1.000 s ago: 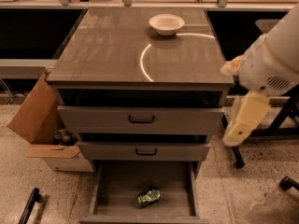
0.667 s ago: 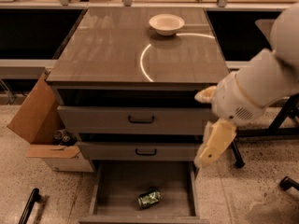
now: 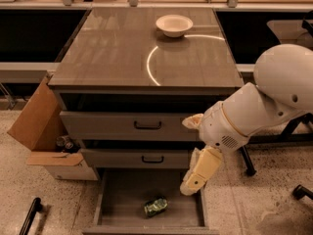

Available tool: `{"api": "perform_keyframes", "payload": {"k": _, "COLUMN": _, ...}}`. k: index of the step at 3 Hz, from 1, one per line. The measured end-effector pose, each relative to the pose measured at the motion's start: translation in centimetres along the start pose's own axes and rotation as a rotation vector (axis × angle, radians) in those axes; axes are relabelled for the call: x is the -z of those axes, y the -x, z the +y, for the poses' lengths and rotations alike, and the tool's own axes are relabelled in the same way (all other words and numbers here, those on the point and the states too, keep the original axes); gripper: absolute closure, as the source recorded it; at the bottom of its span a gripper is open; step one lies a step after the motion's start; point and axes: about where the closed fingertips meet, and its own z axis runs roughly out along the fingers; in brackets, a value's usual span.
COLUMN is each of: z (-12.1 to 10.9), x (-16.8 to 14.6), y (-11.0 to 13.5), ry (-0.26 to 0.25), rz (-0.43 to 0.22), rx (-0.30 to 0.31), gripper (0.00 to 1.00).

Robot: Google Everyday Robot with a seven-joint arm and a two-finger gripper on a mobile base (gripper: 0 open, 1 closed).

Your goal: Pick green can from bottom drawer and place on counter

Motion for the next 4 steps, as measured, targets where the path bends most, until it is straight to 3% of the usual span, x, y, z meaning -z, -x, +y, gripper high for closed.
{"api": "perform_keyframes", "payload": {"k": 1, "z": -0.1, "x": -3.8, "y": -2.0, "ry": 0.039, "rz": -0.002, "rx": -0.018, "gripper": 0.0}}
{"api": "perform_keyframes", "payload": {"k": 3, "z": -1.1, "x": -16.8, "y": -9.5, "ry": 0.107, "rz": -0.018, "rx": -0.008, "gripper": 0.0}}
{"api": "perform_keyframes", "payload": {"k": 4, "z": -1.1, "x": -16.8, "y": -9.6, "ry": 0.106, "rz": -0.018, "rx": -0.008, "gripper": 0.0}}
